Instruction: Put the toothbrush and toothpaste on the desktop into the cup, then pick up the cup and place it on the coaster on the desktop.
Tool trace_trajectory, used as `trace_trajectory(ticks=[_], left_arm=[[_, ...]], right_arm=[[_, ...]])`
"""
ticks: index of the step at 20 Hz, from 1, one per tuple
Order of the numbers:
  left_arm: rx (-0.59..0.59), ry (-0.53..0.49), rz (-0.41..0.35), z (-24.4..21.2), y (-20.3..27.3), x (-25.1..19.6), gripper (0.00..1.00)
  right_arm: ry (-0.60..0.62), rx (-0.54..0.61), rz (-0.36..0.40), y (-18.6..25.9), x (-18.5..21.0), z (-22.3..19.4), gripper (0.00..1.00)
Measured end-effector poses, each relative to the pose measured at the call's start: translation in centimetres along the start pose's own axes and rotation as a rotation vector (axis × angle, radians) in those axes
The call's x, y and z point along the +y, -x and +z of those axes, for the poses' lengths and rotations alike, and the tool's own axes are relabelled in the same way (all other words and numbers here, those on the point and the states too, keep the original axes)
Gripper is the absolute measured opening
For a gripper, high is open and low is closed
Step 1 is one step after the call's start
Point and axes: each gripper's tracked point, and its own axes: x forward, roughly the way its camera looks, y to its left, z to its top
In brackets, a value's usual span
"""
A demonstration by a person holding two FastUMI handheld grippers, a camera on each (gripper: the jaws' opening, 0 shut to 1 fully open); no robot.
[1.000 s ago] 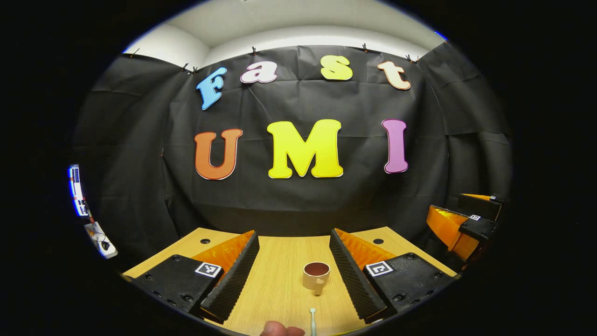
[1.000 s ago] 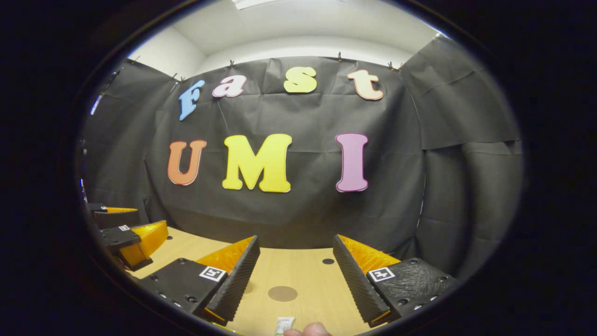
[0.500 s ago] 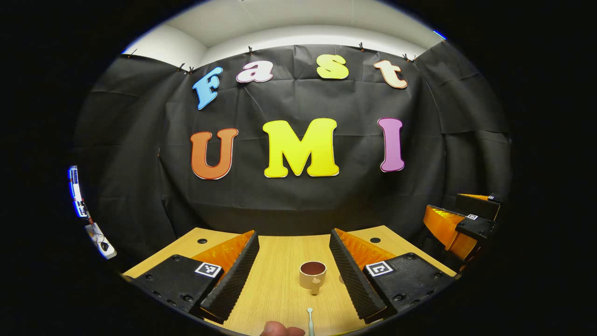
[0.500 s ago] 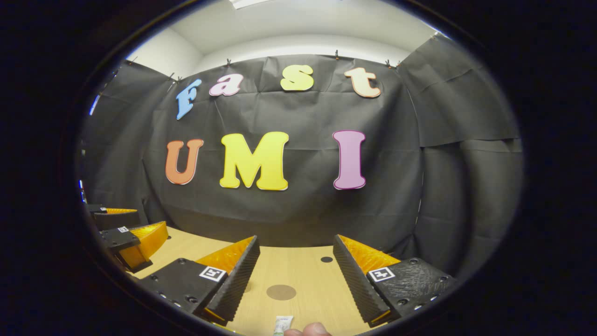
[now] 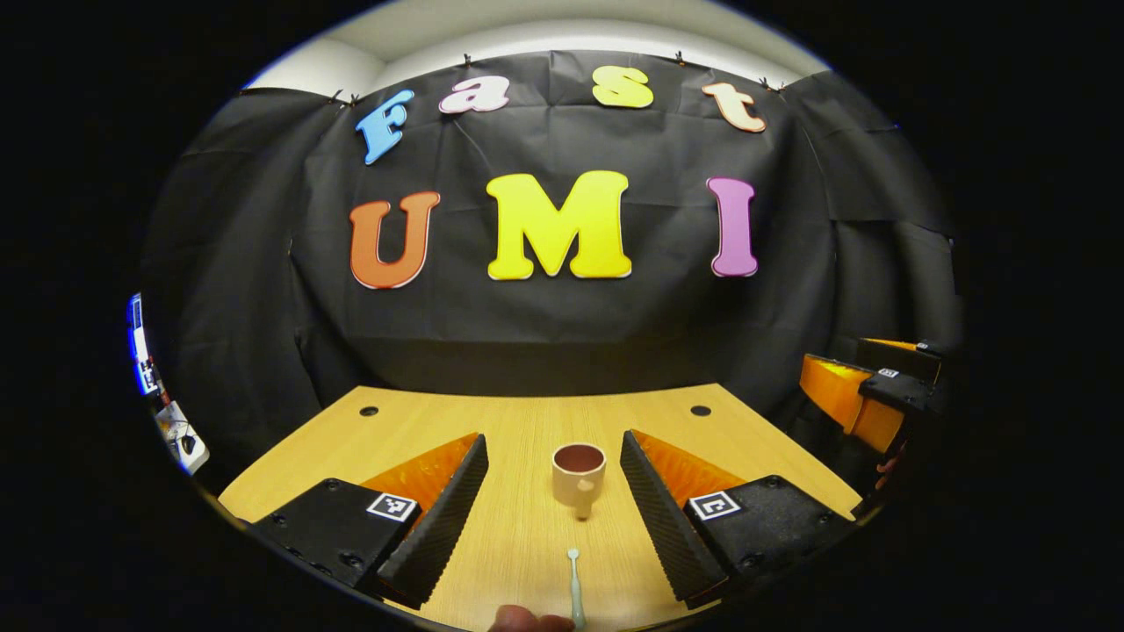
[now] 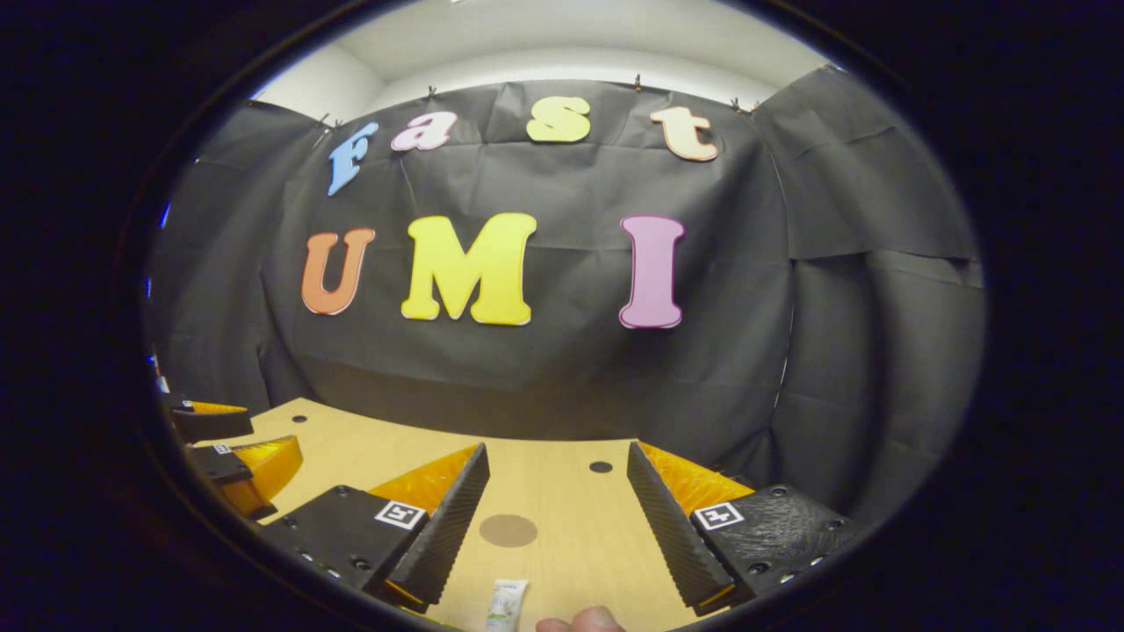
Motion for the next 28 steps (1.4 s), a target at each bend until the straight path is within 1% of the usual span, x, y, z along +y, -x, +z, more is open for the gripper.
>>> trace_trajectory(ticks=[6, 9, 11, 14, 18, 20, 21, 23, 27, 28], left_arm=[[0.259, 0.040, -0.039, -10.3, 0.6, -1.1, 0.97], [0.348, 0.056, -0.048, -13.8, 0.4, -1.3, 0.97], [0.404, 0.058, -0.041, -15.5, 0.6, -1.4, 0.97], [0.453, 0.058, -0.034, -17.7, -0.4, -1.5, 0.97], [0.506, 0.058, -0.052, -20.5, -1.6, -2.2, 0.97], [0.533, 0.063, -0.064, -21.5, -1.9, -2.8, 0.96], [0.547, 0.064, -0.067, -22.0, -2.1, -3.0, 0.95], [0.568, 0.071, -0.066, -22.8, -2.3, -3.1, 0.93], [0.594, 0.086, -0.044, -23.4, -2.5, -2.6, 0.83], [0.596, 0.085, -0.040, -23.4, -2.7, -2.5, 0.78]], right_arm=[[0.034, 0.146, 0.001, 0.6, -0.8, -7.0, 0.95], [0.062, 0.209, 0.023, 1.2, -0.9, -9.8, 0.95], [0.075, 0.259, 0.040, 1.4, -1.0, -11.6, 0.95], [0.085, 0.316, 0.047, 1.9, -1.5, -13.3, 0.95], [0.093, 0.359, 0.071, 1.9, -0.7, -15.2, 0.95], [0.087, 0.404, 0.078, 1.9, -0.4, -16.5, 0.95], [0.083, 0.418, 0.080, 1.8, -0.2, -16.9, 0.98], [0.082, 0.435, 0.082, 2.2, -0.2, -17.2, 0.98], [0.088, 0.448, 0.080, 2.2, -0.2, -17.5, 0.98], [0.087, 0.449, 0.078, 2.3, -0.2, -17.4, 0.98]])
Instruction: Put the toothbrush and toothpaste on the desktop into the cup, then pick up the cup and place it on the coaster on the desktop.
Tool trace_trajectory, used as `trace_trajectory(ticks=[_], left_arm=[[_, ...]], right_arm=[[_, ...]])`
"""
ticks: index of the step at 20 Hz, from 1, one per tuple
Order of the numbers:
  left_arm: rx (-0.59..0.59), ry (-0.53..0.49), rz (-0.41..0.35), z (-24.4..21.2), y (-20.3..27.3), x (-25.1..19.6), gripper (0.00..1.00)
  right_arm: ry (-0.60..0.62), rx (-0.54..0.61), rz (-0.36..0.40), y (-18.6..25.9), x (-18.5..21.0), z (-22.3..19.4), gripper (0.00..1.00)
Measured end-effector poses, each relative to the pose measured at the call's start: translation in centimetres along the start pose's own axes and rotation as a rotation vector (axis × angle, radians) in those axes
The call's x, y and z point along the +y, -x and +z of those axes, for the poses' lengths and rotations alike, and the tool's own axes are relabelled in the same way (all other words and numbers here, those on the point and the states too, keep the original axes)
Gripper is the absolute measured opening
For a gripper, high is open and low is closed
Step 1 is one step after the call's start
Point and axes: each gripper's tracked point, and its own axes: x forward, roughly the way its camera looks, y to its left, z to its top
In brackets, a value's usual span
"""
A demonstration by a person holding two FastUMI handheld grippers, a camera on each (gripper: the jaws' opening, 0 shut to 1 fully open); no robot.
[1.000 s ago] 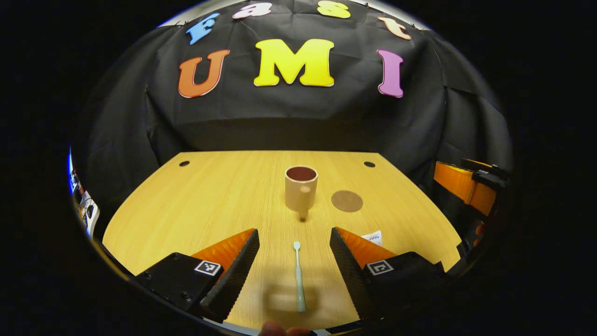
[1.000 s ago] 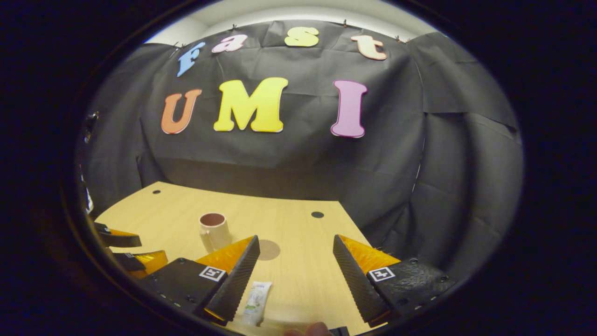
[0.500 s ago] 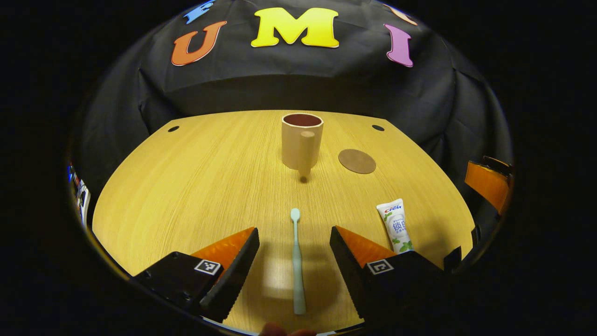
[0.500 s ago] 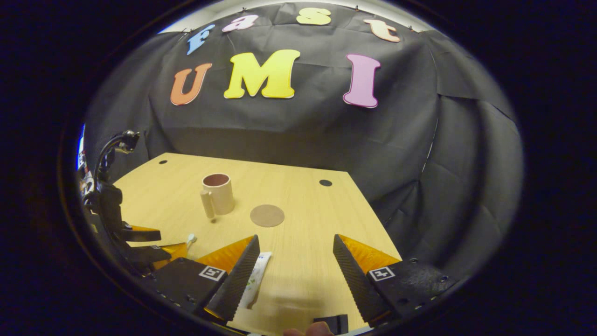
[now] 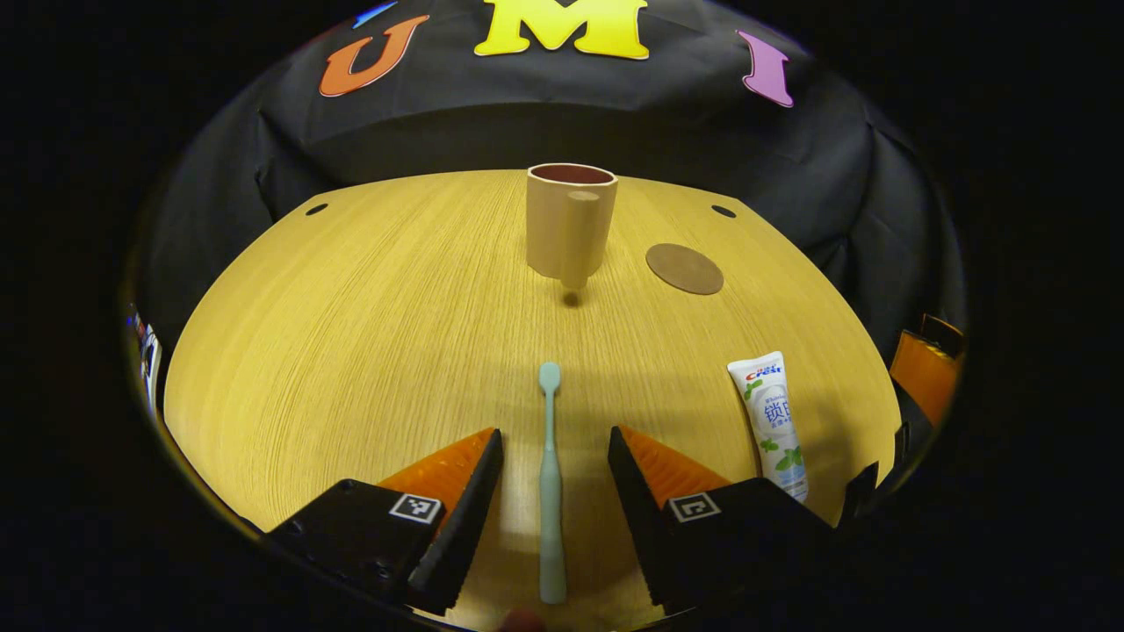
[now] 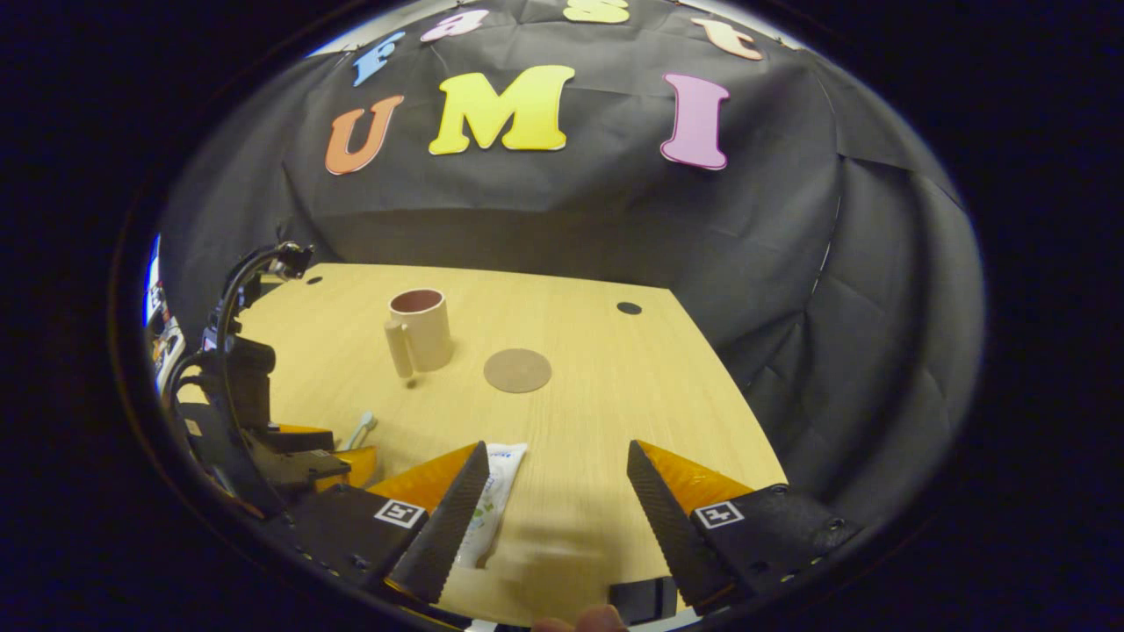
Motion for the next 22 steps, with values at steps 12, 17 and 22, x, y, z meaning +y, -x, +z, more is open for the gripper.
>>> trace_trajectory(ticks=[12, 17, 22], left_arm=[[0.007, -0.065, 0.033, -0.2, -0.3, 0.8, 0.41], [0.015, -0.077, 0.036, -0.2, -0.5, 0.9, 0.26], [0.016, -0.082, 0.042, -0.1, -0.4, 1.0, 0.10]], right_arm=[[0.005, 0.016, -0.001, -0.1, 0.2, -0.4, 0.98], [0.008, 0.039, 0.010, -0.5, 0.9, -0.7, 0.95], [0.004, 0.062, 0.022, -0.8, 1.6, -1.4, 0.98]])
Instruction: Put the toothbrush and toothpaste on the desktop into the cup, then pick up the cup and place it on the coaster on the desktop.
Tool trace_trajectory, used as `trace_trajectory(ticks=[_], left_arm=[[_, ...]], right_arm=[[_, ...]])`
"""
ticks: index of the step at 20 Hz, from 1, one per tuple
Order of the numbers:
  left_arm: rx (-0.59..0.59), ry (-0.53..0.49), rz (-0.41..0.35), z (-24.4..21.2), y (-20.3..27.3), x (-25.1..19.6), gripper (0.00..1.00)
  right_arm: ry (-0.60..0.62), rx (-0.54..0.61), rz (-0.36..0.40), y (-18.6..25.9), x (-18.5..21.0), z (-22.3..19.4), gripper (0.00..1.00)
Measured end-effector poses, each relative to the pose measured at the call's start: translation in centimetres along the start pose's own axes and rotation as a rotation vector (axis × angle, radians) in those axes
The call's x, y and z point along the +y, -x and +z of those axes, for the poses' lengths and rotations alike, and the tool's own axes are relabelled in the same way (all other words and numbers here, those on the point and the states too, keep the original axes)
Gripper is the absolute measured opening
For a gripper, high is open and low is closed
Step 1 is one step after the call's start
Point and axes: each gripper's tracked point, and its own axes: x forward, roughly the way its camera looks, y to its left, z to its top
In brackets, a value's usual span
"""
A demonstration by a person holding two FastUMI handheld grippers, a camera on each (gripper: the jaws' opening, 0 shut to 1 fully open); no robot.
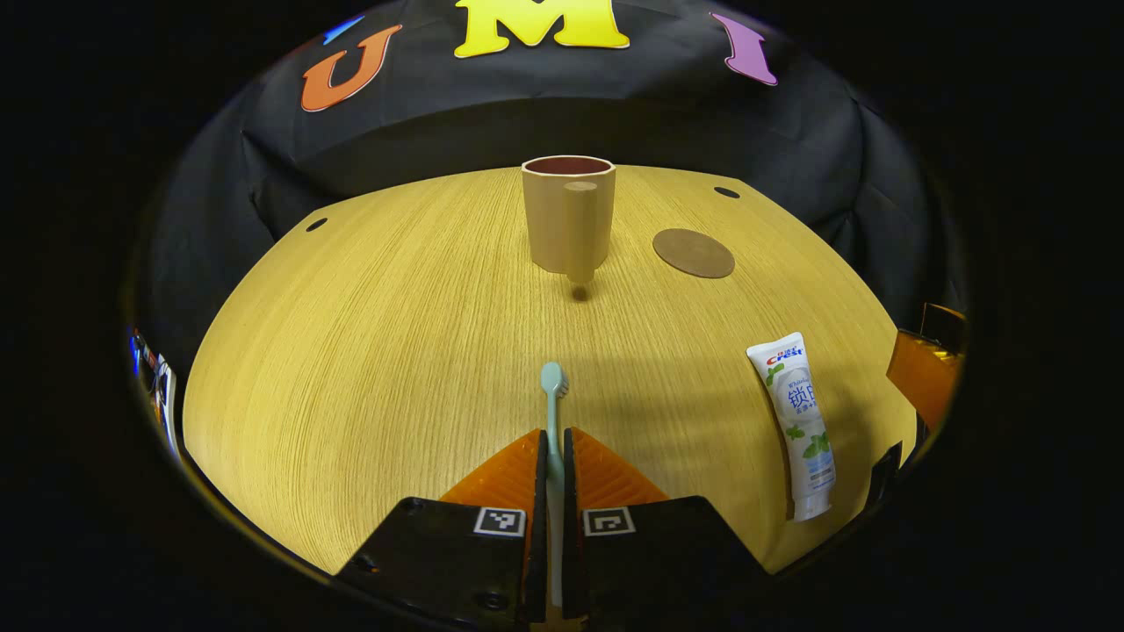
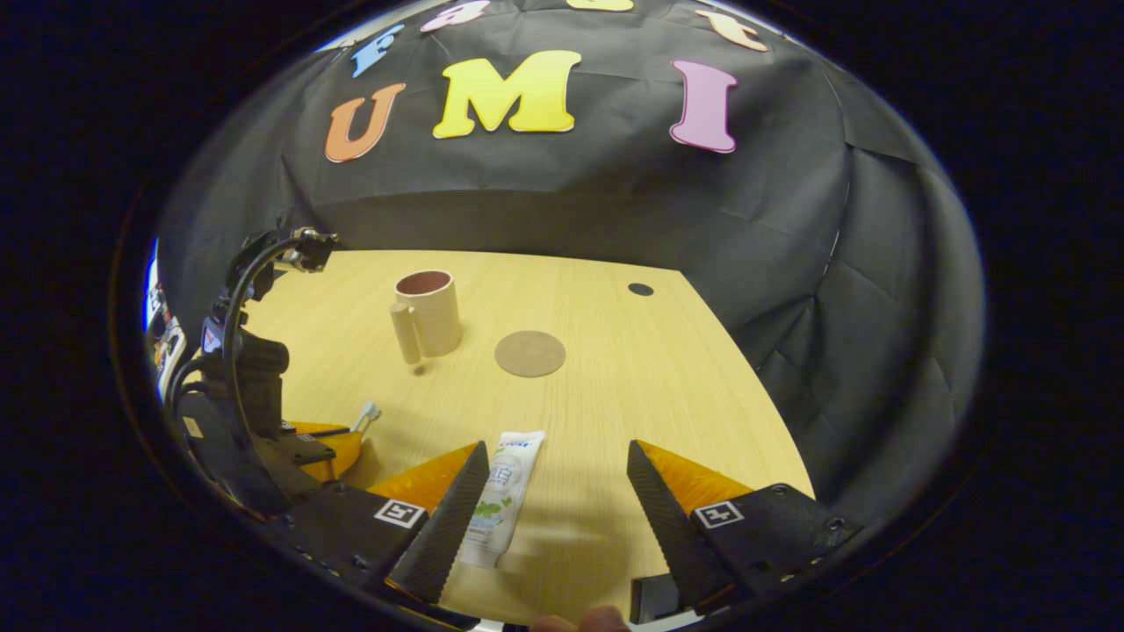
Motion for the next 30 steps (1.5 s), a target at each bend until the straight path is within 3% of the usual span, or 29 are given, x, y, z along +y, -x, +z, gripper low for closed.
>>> trace_trajectory(ticks=[12, 13, 22, 24, 25, 27, 29, 30], left_arm=[[-0.030, 0.025, -0.016, 0.6, 1.5, 0.7, 0.00], [-0.036, 0.023, -0.015, 0.8, 1.6, 0.9, 0.04], [-0.075, 0.032, -0.002, 2.5, 3.3, 2.1, 0.04], [-0.088, 0.033, -0.002, 3.0, 3.6, 2.4, 0.03], [-0.095, 0.032, -0.001, 3.3, 3.7, 2.5, 0.03], [-0.107, 0.033, 0.001, 3.8, 3.9, 2.6, 0.03], [-0.117, 0.038, 0.002, 4.2, 4.1, 2.6, 0.03], [-0.122, 0.041, 0.001, 4.5, 4.2, 2.6, 0.03]], right_arm=[[-0.017, 0.111, 0.073, -2.0, 2.9, -3.5, 0.95], [-0.019, 0.123, 0.076, -2.3, 3.2, -3.8, 0.98], [-0.045, 0.217, 0.093, -4.1, 4.9, -7.1, 0.95], [-0.052, 0.226, 0.091, -4.4, 4.9, -7.3, 0.85], [-0.056, 0.237, 0.092, -4.6, 5.0, -7.4, 0.75], [-0.072, 0.256, 0.094, -5.0, 5.2, -7.9, 0.71], [-0.075, 0.277, 0.088, -5.0, 5.0, -8.3, 0.52], [-0.078, 0.295, 0.084, -4.9, 4.8, -8.6, 0.50]])
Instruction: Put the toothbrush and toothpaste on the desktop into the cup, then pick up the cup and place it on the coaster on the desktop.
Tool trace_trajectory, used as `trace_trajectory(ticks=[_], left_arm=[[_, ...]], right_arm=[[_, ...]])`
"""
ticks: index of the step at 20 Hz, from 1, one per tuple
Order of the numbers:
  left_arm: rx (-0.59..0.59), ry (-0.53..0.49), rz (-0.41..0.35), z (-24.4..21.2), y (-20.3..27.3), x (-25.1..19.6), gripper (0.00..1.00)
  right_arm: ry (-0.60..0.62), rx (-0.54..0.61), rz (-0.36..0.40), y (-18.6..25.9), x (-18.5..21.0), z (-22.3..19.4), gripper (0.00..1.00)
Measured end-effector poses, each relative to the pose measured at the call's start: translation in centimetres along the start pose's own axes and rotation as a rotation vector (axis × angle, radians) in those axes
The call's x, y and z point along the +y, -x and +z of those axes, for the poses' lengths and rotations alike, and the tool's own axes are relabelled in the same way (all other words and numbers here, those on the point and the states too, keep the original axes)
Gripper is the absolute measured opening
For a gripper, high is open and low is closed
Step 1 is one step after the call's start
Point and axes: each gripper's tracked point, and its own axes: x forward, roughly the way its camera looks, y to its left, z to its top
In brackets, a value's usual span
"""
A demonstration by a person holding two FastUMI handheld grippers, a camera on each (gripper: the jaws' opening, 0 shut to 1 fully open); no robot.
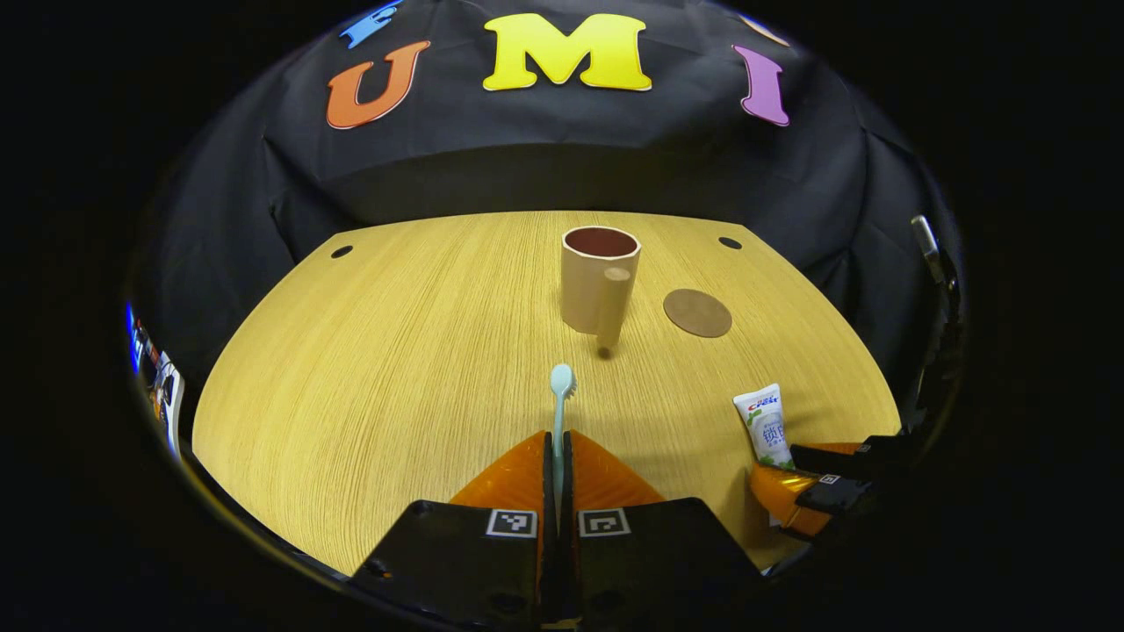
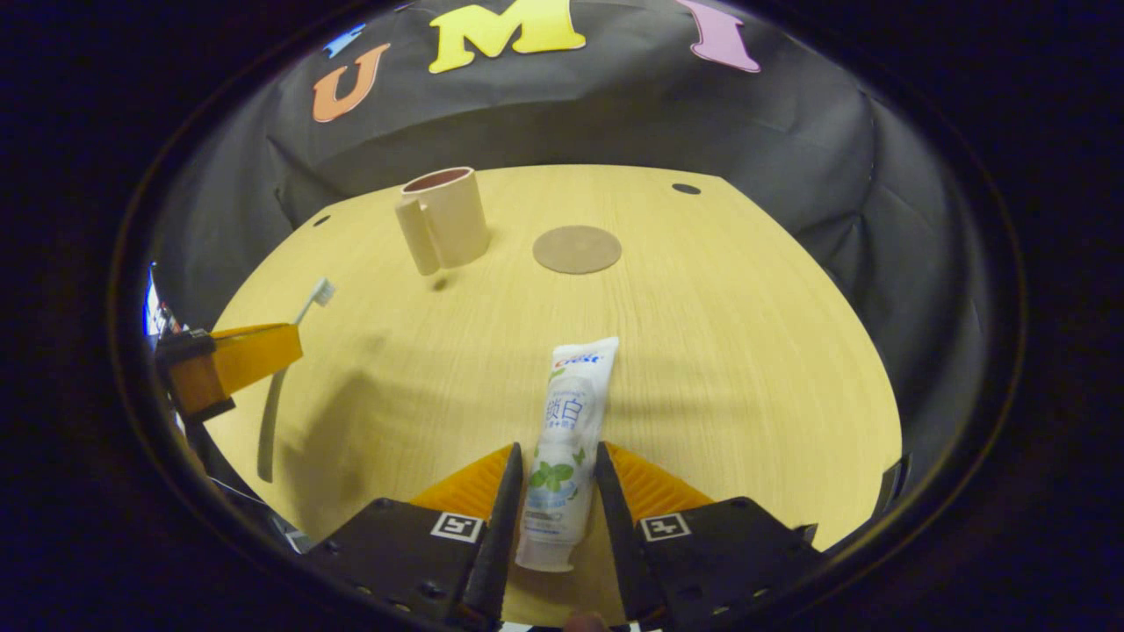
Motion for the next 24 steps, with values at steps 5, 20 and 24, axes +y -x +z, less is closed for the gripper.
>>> trace_trajectory(ticks=[5, 20, 24], left_arm=[[-0.023, 0.007, 0.003, 1.3, 0.5, -0.2, 0.03], [-0.278, 0.038, -0.001, 14.7, -2.4, -0.5, 0.03], [-0.369, 0.028, -0.007, 19.4, -4.1, -0.8, 0.03]], right_arm=[[0.001, -0.008, -0.006, -0.1, 0.0, 0.6, 0.30], [0.019, -0.107, 0.025, 3.0, -0.8, 7.2, 0.08], [0.004, -0.138, 0.014, 3.9, -1.9, 9.4, 0.08]])
